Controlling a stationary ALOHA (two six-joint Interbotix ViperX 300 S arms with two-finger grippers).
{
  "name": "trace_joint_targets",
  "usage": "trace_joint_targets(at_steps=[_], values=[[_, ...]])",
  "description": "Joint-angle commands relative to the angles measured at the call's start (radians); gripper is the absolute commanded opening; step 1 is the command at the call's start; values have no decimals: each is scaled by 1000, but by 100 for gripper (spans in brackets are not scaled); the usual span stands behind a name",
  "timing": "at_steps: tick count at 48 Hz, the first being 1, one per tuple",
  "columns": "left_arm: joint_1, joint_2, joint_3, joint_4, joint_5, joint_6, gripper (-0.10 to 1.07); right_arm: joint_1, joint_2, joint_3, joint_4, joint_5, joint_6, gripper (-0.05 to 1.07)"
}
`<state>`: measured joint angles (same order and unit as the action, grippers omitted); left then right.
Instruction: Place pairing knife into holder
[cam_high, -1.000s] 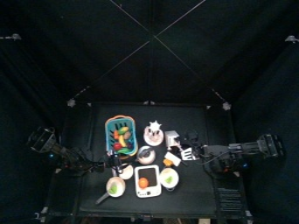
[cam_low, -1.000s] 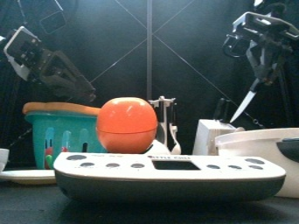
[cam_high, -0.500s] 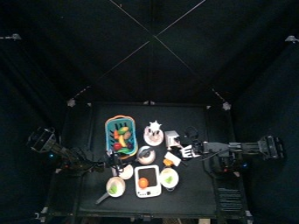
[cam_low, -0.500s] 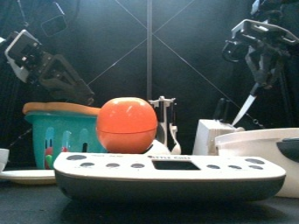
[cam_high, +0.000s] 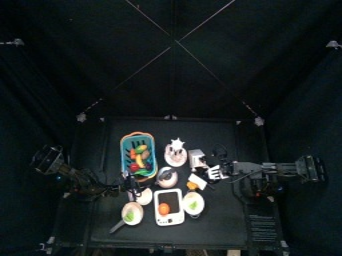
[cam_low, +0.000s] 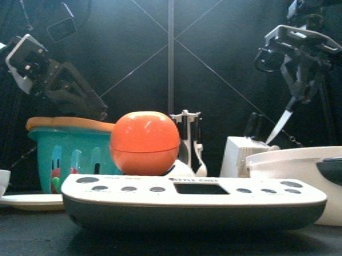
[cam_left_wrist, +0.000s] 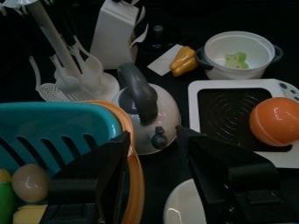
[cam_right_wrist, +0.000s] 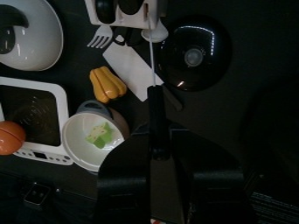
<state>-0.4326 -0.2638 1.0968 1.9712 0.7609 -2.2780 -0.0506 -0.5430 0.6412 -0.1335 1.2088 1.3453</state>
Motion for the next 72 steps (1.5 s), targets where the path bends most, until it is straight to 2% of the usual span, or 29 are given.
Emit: trace_joint_targets(at_steps=[1, 50, 56, 72], values=[[3, -9, -11, 2, 3, 2, 84, -5, -3, -23, -5, -20, -3, 42], [3, -9, -6, -2, 3, 2, 84, -52, 43, -8, -25, -51, -3, 43], [2, -9, -6, -2, 3, 2, 84, -55, 43, -8, -44, -80, -3, 48], [3, -9, -5, -2, 3, 2, 84, -61, 57, 6, -61, -120, -3, 67]])
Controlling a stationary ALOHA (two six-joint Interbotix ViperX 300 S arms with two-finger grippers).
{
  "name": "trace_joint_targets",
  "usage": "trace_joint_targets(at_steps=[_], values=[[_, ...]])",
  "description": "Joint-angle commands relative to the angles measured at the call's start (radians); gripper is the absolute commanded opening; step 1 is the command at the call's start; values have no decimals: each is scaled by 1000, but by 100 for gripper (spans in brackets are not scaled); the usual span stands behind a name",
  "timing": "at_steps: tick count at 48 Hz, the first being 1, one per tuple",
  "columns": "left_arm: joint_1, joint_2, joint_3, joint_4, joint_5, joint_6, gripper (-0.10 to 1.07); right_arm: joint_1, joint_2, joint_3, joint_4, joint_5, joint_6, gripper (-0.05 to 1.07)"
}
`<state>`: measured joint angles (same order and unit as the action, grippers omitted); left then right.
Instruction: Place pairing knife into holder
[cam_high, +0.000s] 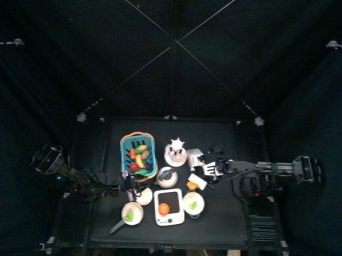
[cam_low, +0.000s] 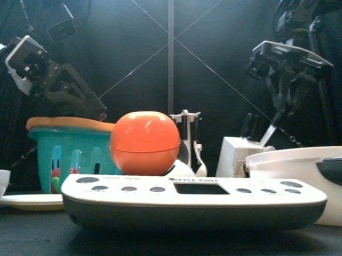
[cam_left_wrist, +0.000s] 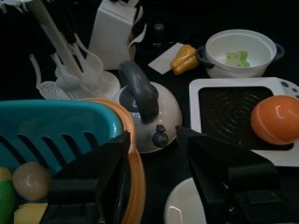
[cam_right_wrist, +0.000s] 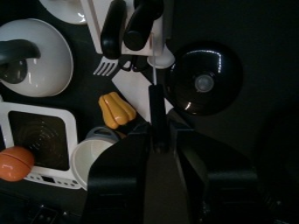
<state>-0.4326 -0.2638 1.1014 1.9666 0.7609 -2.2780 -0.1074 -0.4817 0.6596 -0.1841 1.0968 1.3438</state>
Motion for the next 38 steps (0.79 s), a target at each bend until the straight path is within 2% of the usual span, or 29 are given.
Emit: trace_joint_targets(at_steps=[1, 21, 38], values=[[3, -9, -9, 3, 3, 2, 84, -3, -5, -14, -14, -9, -2, 67], [3, -9, -8, 2, 3, 2, 84, -6, -5, -20, -75, -52, 8, 68], [2, -9, -8, -5, 3, 2, 84, 18, -52, -20, -57, -40, 5, 68]])
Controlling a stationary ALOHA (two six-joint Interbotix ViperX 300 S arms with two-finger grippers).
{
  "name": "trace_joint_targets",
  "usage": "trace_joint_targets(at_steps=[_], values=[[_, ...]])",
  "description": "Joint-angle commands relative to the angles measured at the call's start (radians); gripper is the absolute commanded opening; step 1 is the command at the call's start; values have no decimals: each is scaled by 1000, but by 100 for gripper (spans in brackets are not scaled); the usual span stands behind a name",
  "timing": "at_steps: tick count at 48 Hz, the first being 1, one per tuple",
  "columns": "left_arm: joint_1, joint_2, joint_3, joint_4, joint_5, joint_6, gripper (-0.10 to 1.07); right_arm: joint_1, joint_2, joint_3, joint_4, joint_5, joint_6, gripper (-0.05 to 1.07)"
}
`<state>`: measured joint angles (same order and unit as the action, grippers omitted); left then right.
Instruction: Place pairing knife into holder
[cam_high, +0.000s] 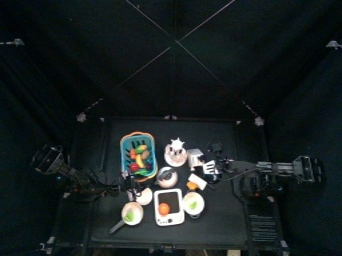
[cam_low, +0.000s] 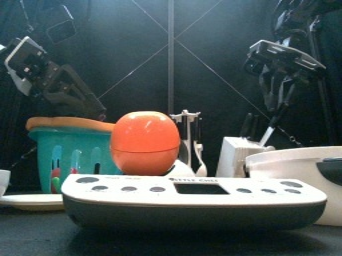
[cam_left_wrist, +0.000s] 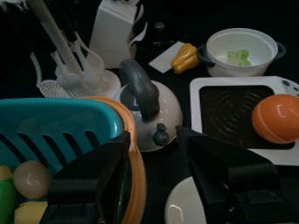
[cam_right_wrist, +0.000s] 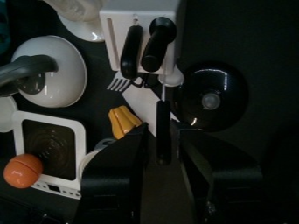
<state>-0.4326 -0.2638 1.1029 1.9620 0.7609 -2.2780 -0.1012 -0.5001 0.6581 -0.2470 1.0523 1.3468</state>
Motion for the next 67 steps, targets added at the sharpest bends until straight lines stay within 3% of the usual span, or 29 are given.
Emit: trace_joint_targets(at_steps=[1, 20, 36, 49, 67], values=[[3, -9, -9, 0, 3, 2, 84, 15, -38, -15, 8, 9, 3, 68], [3, -9, -11, -2, 3, 2, 84, 71, -51, 21, 67, 14, 9, 67], [2, -9, -9, -2, 3, 2, 84, 61, -8, 28, 49, -18, 8, 65], [3, -9, -9, -2, 3, 2, 84, 46, -6, 20, 41, -32, 5, 54], [2, -9, -9, -2, 3, 2, 84, 15, -5, 20, 23, -100, 8, 54]])
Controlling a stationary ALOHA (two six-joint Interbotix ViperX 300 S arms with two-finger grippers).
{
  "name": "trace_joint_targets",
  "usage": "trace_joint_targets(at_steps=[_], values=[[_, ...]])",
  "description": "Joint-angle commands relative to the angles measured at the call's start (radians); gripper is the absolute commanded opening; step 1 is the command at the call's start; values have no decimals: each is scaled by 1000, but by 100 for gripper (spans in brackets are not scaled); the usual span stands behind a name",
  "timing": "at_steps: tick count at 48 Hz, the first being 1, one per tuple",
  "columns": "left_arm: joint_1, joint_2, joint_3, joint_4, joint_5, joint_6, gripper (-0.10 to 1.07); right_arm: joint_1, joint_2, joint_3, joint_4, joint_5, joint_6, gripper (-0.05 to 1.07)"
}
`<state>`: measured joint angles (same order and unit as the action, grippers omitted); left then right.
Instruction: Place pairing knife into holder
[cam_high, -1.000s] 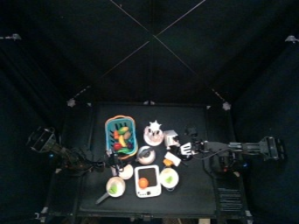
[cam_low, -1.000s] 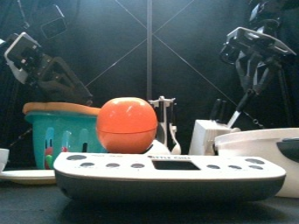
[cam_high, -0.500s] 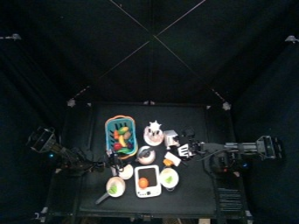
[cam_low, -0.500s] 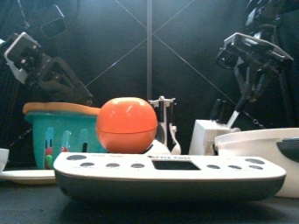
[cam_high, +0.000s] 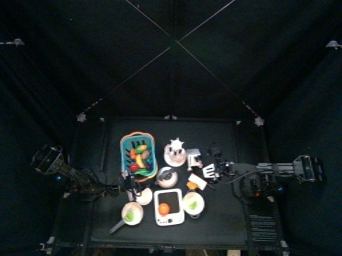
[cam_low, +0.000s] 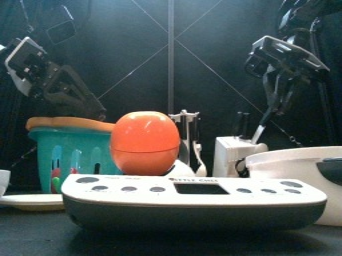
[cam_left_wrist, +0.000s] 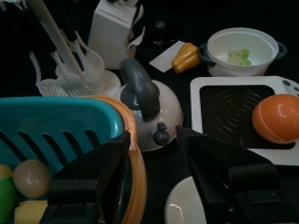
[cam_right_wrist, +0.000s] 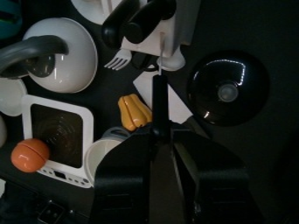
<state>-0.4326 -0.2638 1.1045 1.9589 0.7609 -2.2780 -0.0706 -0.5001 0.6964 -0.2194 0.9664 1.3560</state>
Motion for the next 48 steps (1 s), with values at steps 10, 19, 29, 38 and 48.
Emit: trace_joint_targets(at_steps=[10, 19, 29, 38, 48], values=[[3, -9, -11, 0, 3, 2, 84, -31, 12, -12, -6, -29, -2, 54], [2, -9, -11, 0, 3, 2, 84, -55, 40, -14, -9, -38, -6, 54], [2, -9, -11, 0, 0, 2, 84, -74, 46, -18, -21, -38, -5, 54], [2, -9, -11, 2, -3, 2, 84, -84, 54, -17, -23, -40, -3, 54], [3, -9, -11, 2, -3, 2, 84, -101, 83, -18, -25, -72, -8, 54]])
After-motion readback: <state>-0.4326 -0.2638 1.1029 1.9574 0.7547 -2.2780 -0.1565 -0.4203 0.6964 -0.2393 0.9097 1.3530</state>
